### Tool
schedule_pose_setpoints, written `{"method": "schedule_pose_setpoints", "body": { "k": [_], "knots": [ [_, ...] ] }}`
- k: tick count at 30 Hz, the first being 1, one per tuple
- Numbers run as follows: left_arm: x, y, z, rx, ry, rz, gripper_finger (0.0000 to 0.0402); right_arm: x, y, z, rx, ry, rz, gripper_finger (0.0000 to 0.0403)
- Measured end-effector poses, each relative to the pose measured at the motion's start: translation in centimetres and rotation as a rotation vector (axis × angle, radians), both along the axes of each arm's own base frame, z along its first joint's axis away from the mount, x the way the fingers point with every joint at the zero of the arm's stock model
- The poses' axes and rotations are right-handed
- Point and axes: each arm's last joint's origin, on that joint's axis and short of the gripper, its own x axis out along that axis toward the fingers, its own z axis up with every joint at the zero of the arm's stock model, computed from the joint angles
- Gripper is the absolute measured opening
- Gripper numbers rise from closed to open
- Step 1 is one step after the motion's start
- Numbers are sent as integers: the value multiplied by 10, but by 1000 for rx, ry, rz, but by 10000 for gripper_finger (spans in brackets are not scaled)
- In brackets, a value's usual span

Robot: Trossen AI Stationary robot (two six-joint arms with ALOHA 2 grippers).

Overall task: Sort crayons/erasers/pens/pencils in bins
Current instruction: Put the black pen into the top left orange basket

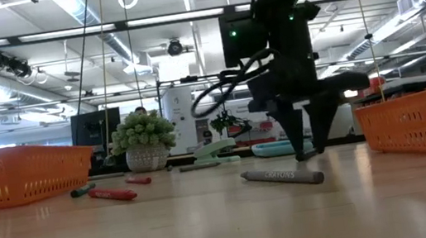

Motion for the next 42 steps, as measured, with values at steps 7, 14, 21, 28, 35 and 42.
{"method": "schedule_pose_setpoints", "body": {
  "k": [7,14,21,28,35,42],
  "knots": [
    [0,0,0,-25,-4,15,94,7,-4,-1,0,-81,-8,141],
    [0,0,0,-62,-9,33,94,1,-9,-6,42,-71,-4,60],
    [0,0,0,-62,-9,36,93,1,-9,-5,55,-67,-5,50],
    [0,0,0,-59,-8,37,94,21,-11,22,60,-138,-43,50],
    [0,1,0,-37,-7,53,93,47,-12,74,100,-293,-110,50],
    [-9,1,-3,-2,51,13,88,67,-19,138,294,-492,-277,50]
  ]
}}
